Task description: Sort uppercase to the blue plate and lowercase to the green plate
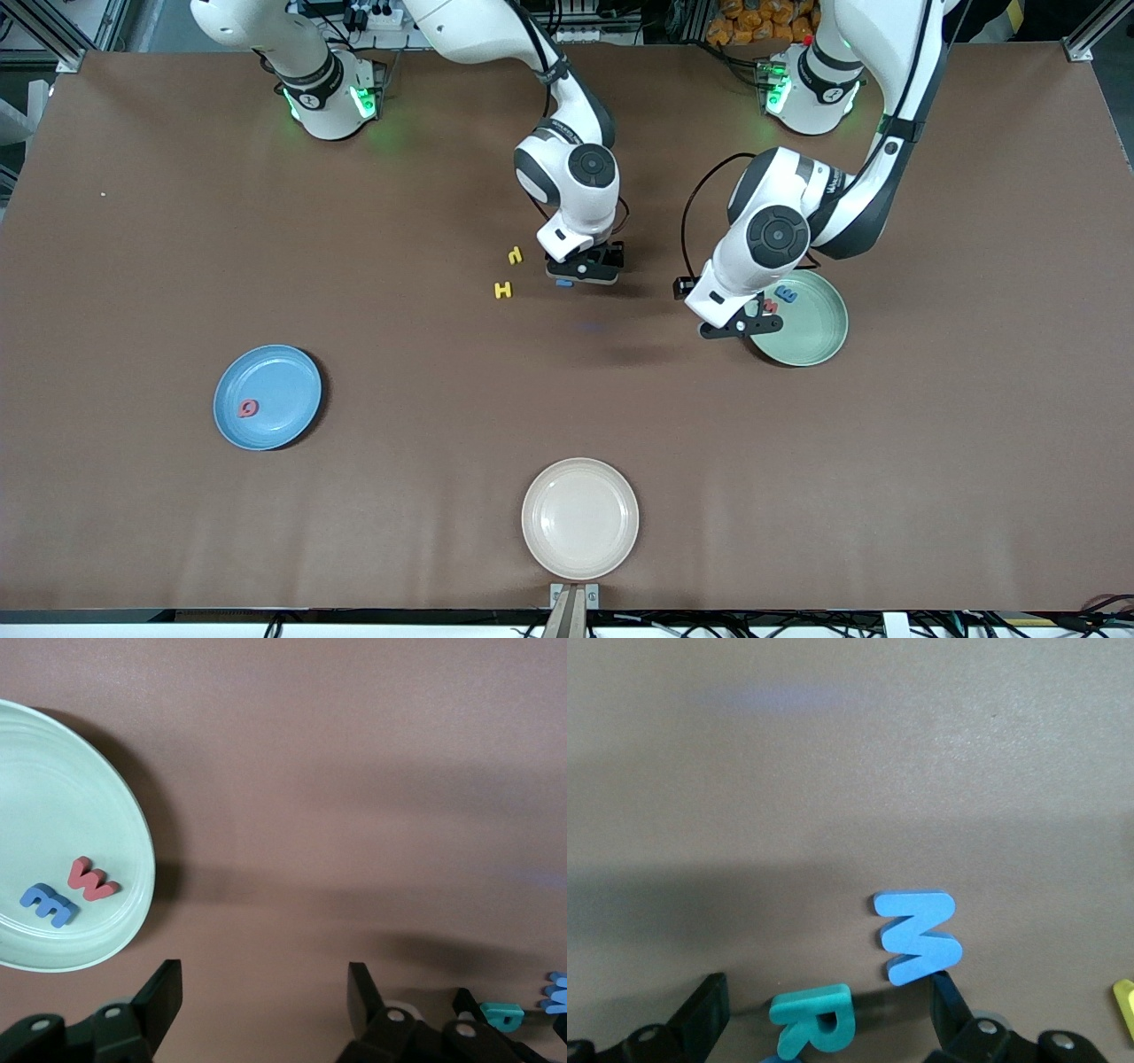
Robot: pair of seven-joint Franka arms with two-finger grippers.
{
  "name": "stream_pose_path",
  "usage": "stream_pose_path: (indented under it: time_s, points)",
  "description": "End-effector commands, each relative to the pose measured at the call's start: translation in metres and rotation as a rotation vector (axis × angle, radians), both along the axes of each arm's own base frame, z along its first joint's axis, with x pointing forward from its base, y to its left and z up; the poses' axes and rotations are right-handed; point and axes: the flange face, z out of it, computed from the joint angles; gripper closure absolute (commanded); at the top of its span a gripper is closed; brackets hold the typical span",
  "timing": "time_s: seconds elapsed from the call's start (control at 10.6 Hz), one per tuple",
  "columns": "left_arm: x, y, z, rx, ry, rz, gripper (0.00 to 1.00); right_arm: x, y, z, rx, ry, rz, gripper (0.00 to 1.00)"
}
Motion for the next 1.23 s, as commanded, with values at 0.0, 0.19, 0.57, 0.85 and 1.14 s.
stream_pose_path:
  time_s: [0.0,0.19,0.57,0.85,1.14]
  points:
    - [0.002,-0.003,-0.004,-0.009,0.018,0.02,0.16,0.0,0.0,0.001,-0.012,-0.01,0.002,0.0]
    - [0.002,-0.003,-0.005,-0.008,0.019,0.018,0.16,-0.002,0.001,0.001,-0.011,-0.009,0.002,0.0]
    - [0.003,-0.002,-0.005,-0.009,0.019,0.018,0.16,-0.005,0.009,0.006,0.006,-0.018,-0.012,0.0]
    - [0.003,-0.002,-0.006,-0.008,0.021,0.018,0.16,-0.007,0.013,0.009,0.021,-0.029,-0.021,0.0]
    - [0.003,-0.001,-0.007,-0.007,0.022,0.018,0.16,-0.007,0.013,0.008,0.02,-0.03,-0.02,0.0]
